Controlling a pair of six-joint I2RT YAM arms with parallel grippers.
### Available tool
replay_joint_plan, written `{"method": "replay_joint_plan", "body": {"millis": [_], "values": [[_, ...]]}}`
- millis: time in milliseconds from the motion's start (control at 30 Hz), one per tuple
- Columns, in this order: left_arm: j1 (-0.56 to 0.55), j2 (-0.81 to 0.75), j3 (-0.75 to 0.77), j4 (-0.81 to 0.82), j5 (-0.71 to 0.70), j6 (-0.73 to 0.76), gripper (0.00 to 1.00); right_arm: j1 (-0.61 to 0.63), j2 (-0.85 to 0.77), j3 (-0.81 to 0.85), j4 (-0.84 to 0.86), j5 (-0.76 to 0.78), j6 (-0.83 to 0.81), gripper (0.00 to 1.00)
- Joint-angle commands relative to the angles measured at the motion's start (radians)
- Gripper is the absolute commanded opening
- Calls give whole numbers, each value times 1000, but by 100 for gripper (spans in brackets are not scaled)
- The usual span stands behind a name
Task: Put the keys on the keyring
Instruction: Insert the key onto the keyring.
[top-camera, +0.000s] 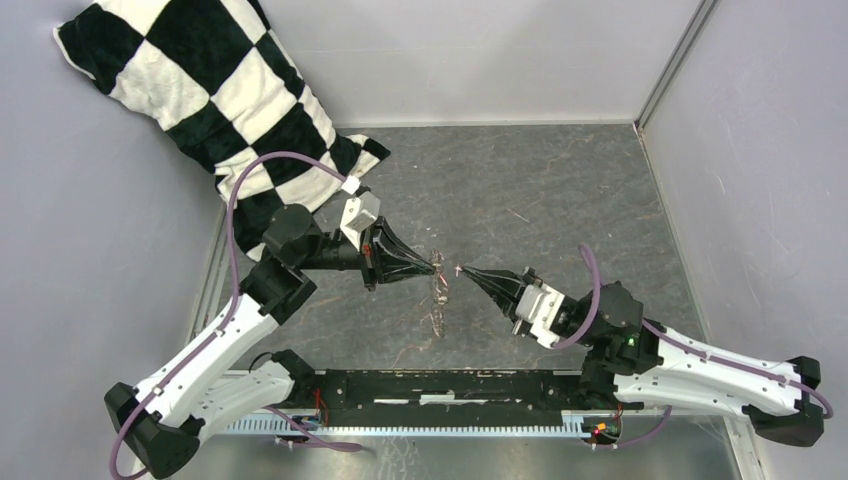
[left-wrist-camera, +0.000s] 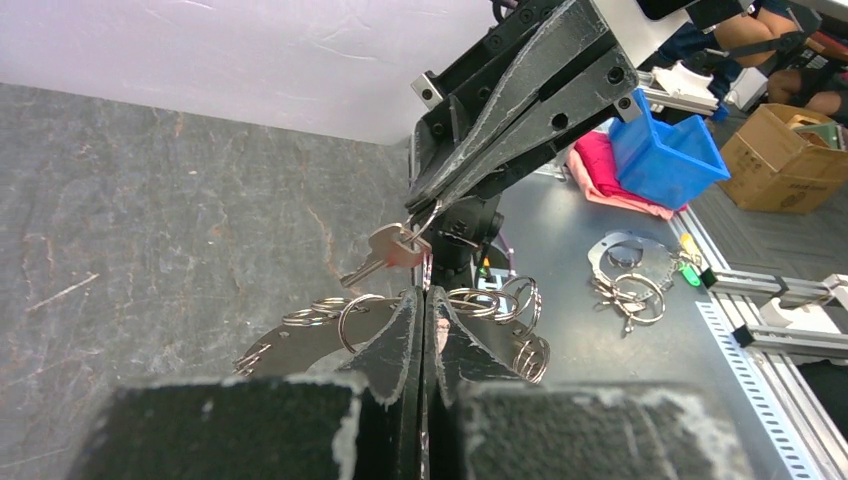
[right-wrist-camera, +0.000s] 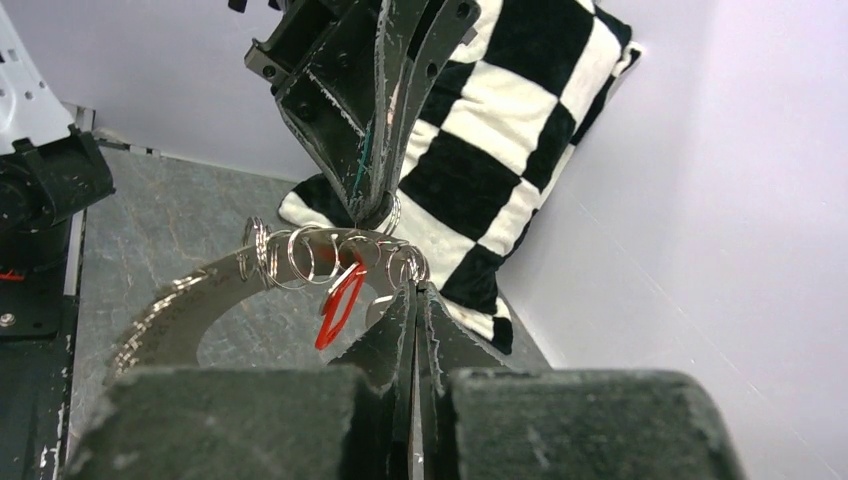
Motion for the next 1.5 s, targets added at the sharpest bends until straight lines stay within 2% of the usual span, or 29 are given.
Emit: {"method": "replay_joint_plan", "body": {"millis": [0, 433, 1467], "values": [[4, 23, 83, 72, -20, 79, 2, 5, 4, 35, 48, 40, 26, 0], [2, 34, 100, 101, -16, 106, 2, 4, 63, 61, 124, 97, 37, 0], [2, -3, 54, 101, -53, 150, 2, 6, 96, 75, 177, -3, 101, 0]]}}
